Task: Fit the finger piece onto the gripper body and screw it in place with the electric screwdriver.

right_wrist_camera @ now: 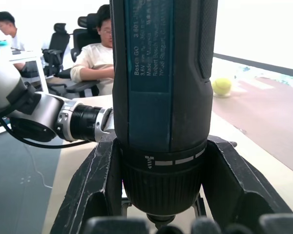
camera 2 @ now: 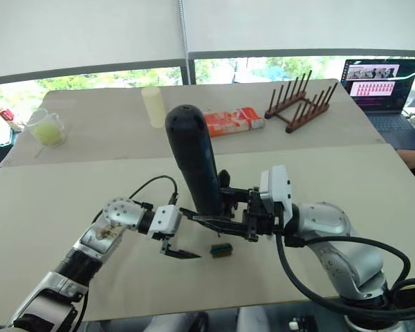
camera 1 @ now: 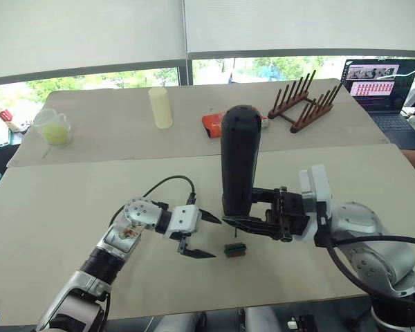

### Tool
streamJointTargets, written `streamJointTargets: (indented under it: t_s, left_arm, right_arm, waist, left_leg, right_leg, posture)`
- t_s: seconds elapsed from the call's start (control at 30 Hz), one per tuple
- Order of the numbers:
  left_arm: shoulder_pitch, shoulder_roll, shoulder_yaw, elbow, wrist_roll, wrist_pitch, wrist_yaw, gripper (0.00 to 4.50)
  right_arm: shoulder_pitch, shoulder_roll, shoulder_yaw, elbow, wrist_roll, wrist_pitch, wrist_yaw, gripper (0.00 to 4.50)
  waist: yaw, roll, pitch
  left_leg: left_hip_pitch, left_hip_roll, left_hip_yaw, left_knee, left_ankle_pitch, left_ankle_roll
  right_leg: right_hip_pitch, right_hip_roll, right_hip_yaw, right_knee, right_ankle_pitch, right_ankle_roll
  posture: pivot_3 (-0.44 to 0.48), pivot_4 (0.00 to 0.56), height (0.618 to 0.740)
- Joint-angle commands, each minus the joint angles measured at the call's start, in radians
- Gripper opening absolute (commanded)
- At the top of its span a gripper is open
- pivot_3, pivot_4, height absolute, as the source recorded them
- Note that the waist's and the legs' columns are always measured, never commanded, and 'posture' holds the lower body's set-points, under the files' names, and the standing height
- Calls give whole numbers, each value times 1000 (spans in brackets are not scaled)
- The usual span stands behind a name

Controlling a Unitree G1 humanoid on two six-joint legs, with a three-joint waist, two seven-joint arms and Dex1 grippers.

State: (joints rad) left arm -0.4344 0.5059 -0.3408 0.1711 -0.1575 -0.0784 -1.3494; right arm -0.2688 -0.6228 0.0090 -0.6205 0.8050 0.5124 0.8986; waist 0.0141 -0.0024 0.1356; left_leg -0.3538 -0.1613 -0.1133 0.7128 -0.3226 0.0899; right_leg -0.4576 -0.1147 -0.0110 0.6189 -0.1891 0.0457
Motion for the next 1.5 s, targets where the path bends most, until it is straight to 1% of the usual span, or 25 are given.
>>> streamJointTargets:
  t_s: [0.03, 0.17, 0.33, 0.47, 0.63, 0.8, 0.9, 1.0, 1.1, 1.2, 1.3, 1.33, 1.4, 1.5]
  left_arm:
    - [7, -1, 53, -52, -45, 65, 45, 4500]
    - [23, -21, 86, -69, -64, 146, 117, 4500]
    - [19, -91, 74, -70, -43, 185, 208, 4500]
    - [-13, -165, 49, 5, 10, 179, 292, 4500]
    - [-21, -218, 41, 34, 13, 170, 318, 4500]
    - [-36, -275, 36, 99, 58, 149, 400, 4500]
    - [-46, -304, 35, 130, 64, 135, 420, 4500]
    - [-56, -321, 37, 157, 60, 96, 418, 3739]
    - [-75, -325, 41, 185, 54, 42, 398, 2393]
    - [-104, -322, 37, 225, 47, 18, 354, 2331]
    - [-167, -323, 36, 300, -8, 5, 194, 2331]
    - [-181, -324, 37, 318, -18, -2, 159, 2331]
    - [-236, -329, 37, 383, -7, -31, 108, 2331]
    - [-337, -348, 38, 523, 29, -91, 71, 2331]
  right_arm:
    - [-56, -14, -66, -53, 83, 25, -34, 1900]
    - [-99, -27, -83, -57, 127, 54, -62, 1900]
    - [-128, -33, -92, -56, 159, 73, -92, 1900]
    - [-165, -25, -88, -49, 173, 81, -101, 1900]
    - [-176, -29, -86, -52, 187, 90, -108, 1900]
    - [-167, -39, -94, -64, 201, 99, -116, 1900]
    - [-164, -46, -100, -67, 208, 104, -121, 1900]
    - [-163, -57, -107, -69, 215, 106, -126, 1900]
    - [-169, -70, -117, -74, 237, 108, -129, 1900]
    - [-183, -83, -124, -73, 276, 116, -129, 1900]
    - [-218, -101, -132, -59, 351, 150, -127, 1900]
    - [-223, -105, -132, -57, 363, 156, -127, 1900]
    - [-233, -116, -130, -54, 373, 162, -119, 1900]
    - [-240, -131, -131, -49, 377, 169, -102, 1900]
  waist:
    - [1, 0, 0]
    - [0, 0, 0]
    - [2, 0, 0]
    - [3, 0, 0]
    - [0, 0, 0]
    - [6, 0, 0]
    - [7, 0, 0]
    - [9, 0, 0]
    - [10, 0, 0]
    - [11, 0, 0]
    - [11, -1, 0]
    - [11, -1, 0]
    - [11, -1, 1]
    - [14, -2, 1]
  left_leg:
    - [0, 0, 0, 0, 0, 0]
    - [0, 0, 0, 0, 0, 0]
    - [0, 0, 0, 0, 0, 0]
    - [0, 0, 0, 0, 0, 0]
    - [0, 0, 0, 0, 0, 0]
    - [0, -1, 0, 1, 0, 0]
    - [0, 0, 0, 1, 0, 0]
    - [0, 0, 0, 1, 0, 0]
    - [0, 0, 0, 1, 0, 0]
    - [0, 0, 0, 1, 0, 0]
    - [-1, 0, 0, 1, 0, 0]
    - [-1, 0, 0, 1, 0, 0]
    - [-1, 0, 0, 1, 0, 0]
    - [-3, -1, 0, 2, 0, 0]
  right_leg:
    - [0, 0, 0, 0, 0, 0]
    - [0, 0, 0, 0, 0, 0]
    - [0, 0, 0, 0, 0, 0]
    - [0, -1, 0, 0, 0, 0]
    - [0, -1, 0, 1, 0, 0]
    - [1, -1, 0, 0, 0, 0]
    - [0, -1, 0, 1, 0, 0]
    - [0, -1, 0, 1, 0, 0]
    - [0, -1, 0, 1, 0, 0]
    - [0, -1, 0, 1, 0, 0]
    - [0, -2, 0, 1, 0, 0]
    - [0, -1, 0, 1, 0, 0]
    - [0, -2, 0, 0, 0, 0]
    - [0, -2, -1, 0, 0, 0]
  posture:
    - [0, 150, 740]
    - [0, 150, 740]
    - [0, 150, 740]
    - [0, 150, 740]
    - [0, 150, 740]
    - [0, 150, 740]
    - [0, 150, 740]
    - [0, 150, 740]
    - [0, 150, 740]
    - [0, 150, 740]
    - [0, 150, 740]
    - [0, 150, 740]
    - [0, 150, 740]
    - [0, 150, 740]
